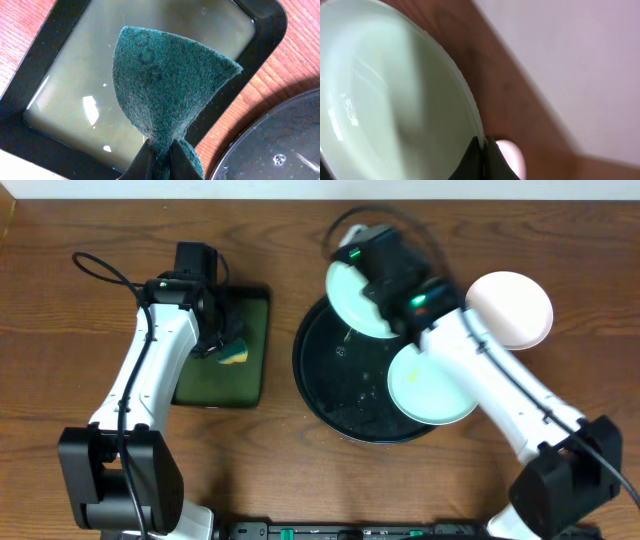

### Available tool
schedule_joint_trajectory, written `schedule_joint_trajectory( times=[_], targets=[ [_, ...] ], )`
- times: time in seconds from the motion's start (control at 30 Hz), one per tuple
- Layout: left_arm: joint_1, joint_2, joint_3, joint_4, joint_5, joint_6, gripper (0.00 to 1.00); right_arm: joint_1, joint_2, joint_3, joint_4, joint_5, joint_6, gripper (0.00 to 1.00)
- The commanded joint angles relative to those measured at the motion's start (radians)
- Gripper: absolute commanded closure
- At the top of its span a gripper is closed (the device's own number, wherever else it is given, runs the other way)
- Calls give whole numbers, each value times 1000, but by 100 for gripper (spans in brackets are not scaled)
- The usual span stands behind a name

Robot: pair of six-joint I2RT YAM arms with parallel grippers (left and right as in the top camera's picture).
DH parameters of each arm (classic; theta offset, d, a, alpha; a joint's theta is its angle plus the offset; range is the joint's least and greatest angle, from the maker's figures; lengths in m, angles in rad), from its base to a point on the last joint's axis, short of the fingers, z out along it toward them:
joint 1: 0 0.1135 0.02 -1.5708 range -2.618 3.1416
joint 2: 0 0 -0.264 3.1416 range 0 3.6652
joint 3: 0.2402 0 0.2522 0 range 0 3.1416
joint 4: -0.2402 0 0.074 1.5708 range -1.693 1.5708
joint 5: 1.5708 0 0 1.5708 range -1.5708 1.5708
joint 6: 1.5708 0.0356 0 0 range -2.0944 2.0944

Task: Clean dirty plates on tray and stack at the side
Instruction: 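Lift the green plate with the right gripper and stack it on the pink plate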

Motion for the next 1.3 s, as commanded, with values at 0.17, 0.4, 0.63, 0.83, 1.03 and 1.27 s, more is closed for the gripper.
schedule_joint_trajectory(
  times=[0.17,0.4,0.63,0.83,1.03,1.27],
  targets=[
    [3,-3,-5,-15,5,25,92,-443,-6,-12,-13,-648,468,99],
    [3,-3,-6,-39,6,25,93,-788,28,-21,-95,-737,534,99],
    [3,-3,-6,-38,6,25,92,-905,66,-71,-88,-680,534,99],
    [3,-3,-6,-43,6,25,93,-906,114,-100,-31,-579,535,94],
    [3,-3,-6,-46,6,25,93,-899,132,-100,-18,-589,534,34],
    [3,-3,-6,-47,6,25,93,-861,48,-100,-139,-750,573,30]
  ],
)
